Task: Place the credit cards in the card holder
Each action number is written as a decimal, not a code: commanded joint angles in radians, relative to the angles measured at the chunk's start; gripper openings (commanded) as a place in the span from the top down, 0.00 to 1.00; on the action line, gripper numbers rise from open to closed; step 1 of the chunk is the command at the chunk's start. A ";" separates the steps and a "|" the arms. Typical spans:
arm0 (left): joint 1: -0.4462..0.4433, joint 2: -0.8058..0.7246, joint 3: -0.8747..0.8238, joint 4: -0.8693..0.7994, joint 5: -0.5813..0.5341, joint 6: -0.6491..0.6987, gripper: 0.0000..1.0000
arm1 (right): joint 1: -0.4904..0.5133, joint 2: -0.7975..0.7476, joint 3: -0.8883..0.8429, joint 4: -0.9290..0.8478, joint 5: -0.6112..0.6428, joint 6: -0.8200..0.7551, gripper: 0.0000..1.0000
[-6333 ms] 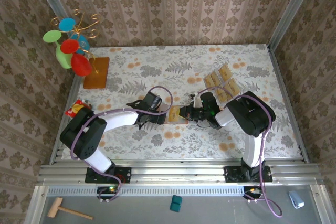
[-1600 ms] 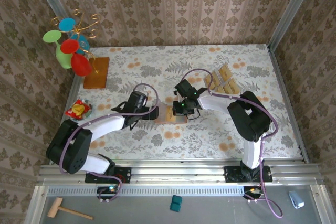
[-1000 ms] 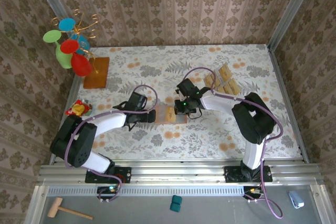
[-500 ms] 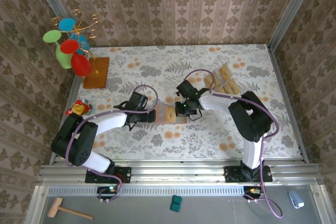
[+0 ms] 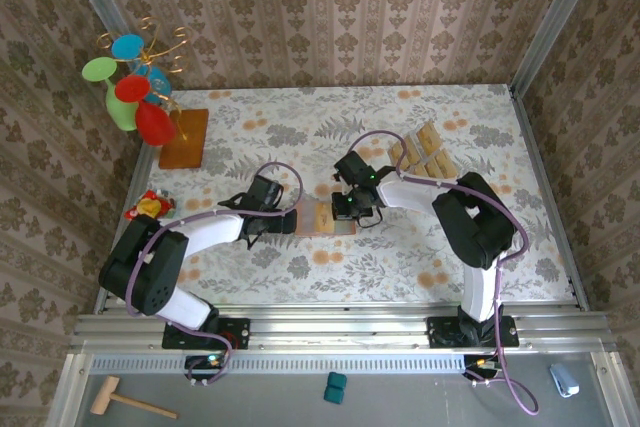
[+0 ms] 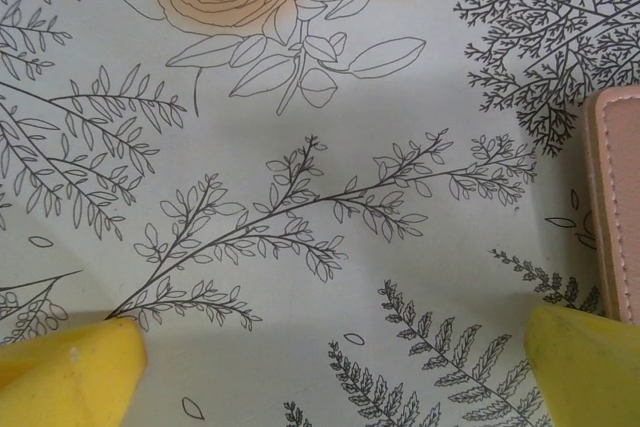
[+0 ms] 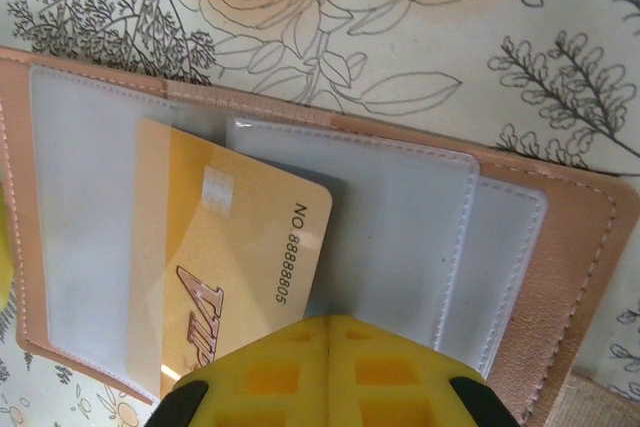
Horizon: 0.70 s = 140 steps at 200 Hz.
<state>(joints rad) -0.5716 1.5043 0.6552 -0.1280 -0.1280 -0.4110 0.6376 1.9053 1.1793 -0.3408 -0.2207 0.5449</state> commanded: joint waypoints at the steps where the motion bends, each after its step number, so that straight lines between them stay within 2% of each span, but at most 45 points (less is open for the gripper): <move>1: -0.005 0.044 0.003 0.028 0.047 -0.003 0.00 | 0.012 0.027 0.031 -0.010 -0.023 -0.004 1.00; 140: -0.020 0.054 0.004 0.036 0.052 -0.009 0.00 | 0.038 0.061 0.087 -0.012 -0.042 0.005 1.00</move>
<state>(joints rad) -0.5831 1.5105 0.6567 -0.1272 -0.1429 -0.4110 0.6613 1.9469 1.2320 -0.3405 -0.2432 0.5488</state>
